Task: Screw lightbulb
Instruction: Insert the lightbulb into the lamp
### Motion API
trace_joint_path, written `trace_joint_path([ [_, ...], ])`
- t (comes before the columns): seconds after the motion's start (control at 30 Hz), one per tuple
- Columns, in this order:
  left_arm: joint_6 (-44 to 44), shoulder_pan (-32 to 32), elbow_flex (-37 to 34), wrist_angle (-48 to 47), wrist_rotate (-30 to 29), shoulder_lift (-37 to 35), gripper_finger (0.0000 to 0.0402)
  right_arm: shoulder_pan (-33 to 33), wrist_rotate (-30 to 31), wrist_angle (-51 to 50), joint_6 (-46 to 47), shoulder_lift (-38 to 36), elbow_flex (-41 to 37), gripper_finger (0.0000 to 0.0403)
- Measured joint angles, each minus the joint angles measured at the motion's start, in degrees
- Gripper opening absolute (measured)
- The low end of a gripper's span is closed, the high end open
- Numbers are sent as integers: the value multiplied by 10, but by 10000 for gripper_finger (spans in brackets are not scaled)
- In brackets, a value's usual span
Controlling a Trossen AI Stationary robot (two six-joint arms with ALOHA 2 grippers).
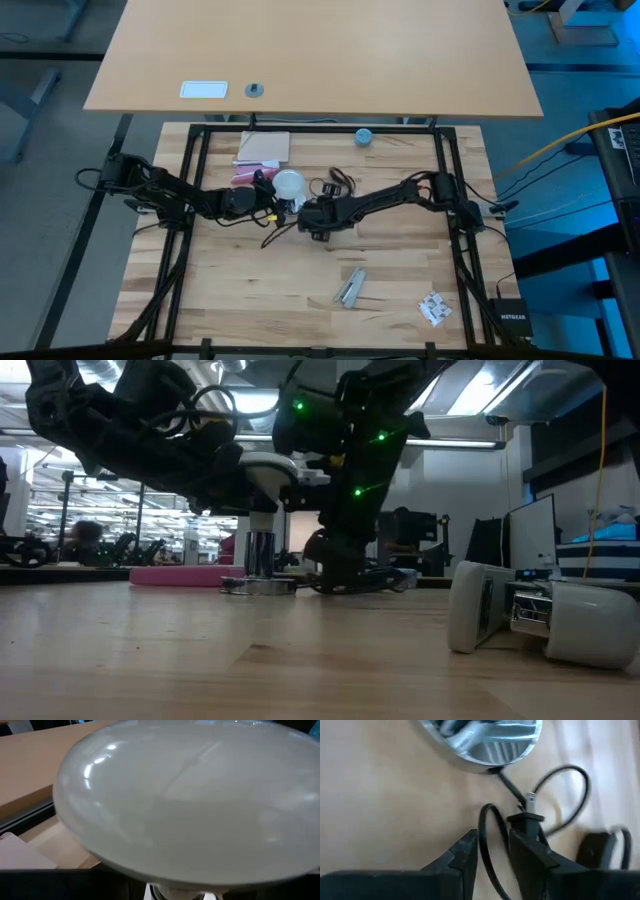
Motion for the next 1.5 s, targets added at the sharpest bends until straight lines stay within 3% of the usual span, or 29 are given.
trace_joint_path([
  [0.37, -20, 0, -1, 0, 15, 0, 175, -40, 28, 61, -84, 0, -1, 115],
  [0.5, -23, 0, -1, 0, 17, 0, 175, -39, 32, 39, -93, -1, 0, 115],
  [0.67, -23, 0, -1, 0, 18, 0, 175, -13, 59, -31, -78, -21, 0, 115],
  [1.0, -22, 0, 0, 0, 18, 0, 175, 56, 89, -77, -43, -91, 0, 115],
  [1.17, -24, 0, 0, 0, 18, 0, 175, 75, 113, -165, -38, -157, 0, 115],
  [1.37, -26, 0, 0, 0, 18, 0, 175, 102, 211, -346, -13, -281, 0, 115],
  [1.5, -29, 0, 0, 0, 18, 0, 175, 116, 207, -445, -16, -360, 0, 115],
])
